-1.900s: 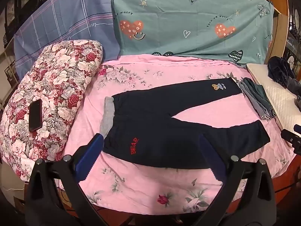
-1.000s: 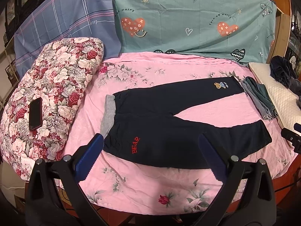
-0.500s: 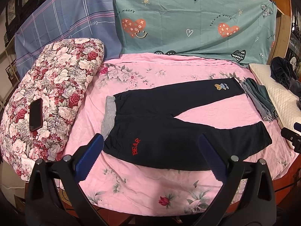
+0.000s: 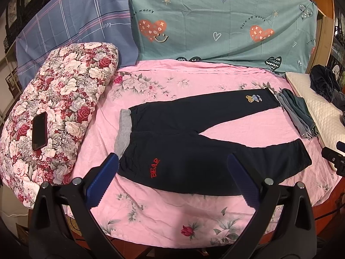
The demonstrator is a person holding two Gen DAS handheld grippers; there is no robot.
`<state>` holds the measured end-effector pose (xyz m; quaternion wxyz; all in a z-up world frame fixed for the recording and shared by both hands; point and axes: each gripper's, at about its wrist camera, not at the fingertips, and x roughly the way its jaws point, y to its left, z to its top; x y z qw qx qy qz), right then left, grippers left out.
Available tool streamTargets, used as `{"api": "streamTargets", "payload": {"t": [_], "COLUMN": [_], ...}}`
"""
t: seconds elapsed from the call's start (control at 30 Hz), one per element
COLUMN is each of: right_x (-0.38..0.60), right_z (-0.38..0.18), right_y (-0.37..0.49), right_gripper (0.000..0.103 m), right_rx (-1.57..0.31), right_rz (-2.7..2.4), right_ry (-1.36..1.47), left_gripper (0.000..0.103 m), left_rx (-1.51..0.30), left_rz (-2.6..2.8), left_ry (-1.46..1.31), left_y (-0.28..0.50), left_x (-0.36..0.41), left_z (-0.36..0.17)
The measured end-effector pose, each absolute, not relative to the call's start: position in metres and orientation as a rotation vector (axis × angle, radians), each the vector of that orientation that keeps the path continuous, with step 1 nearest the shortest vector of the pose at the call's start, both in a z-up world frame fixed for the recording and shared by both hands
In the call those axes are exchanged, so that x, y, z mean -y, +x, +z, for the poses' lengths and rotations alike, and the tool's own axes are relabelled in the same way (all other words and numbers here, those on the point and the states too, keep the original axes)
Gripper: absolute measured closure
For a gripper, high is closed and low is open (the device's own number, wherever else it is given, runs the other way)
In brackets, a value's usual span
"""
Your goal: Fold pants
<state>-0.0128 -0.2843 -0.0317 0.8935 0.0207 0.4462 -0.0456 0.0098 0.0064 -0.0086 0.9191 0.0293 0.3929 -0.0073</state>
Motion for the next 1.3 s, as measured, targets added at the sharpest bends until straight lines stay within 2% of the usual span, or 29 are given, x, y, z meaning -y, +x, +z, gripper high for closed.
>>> {"api": "streamTargets", "payload": {"t": [0.83,1.03,1.27,1.3], "right_x": [0.307,0.32,0.288,0.275], "right_z": [-0.045,-0.056,-0.058,-0.057], "right_y": [0.005,0.032,0.098,0.112], "right_gripper": [0.001,0.001,0.001,0.005], "right_rx": [-0.967,-1.004,-1.009,-0.999], "right_rz": [-0.054,0.051,0.347,0.399], "right_ry": [0.022,-0.034,-0.135,-0.175], "left_gripper": [0.002,0.002,0.002,0.002], "left_rx": [-0.851,-0.876,-0.917,-0.916], "left_rz": [0.015,0.046,0.116,0.109], "left_ry": [0.056,0.064,0.063,0.077], "left_y": [0.028,0.049,0.079,0.087], "left_x": [0.01,0.005,-0.046,-0.057], "left_z": [-0.031,-0.043,-0.057,-0.059]}}
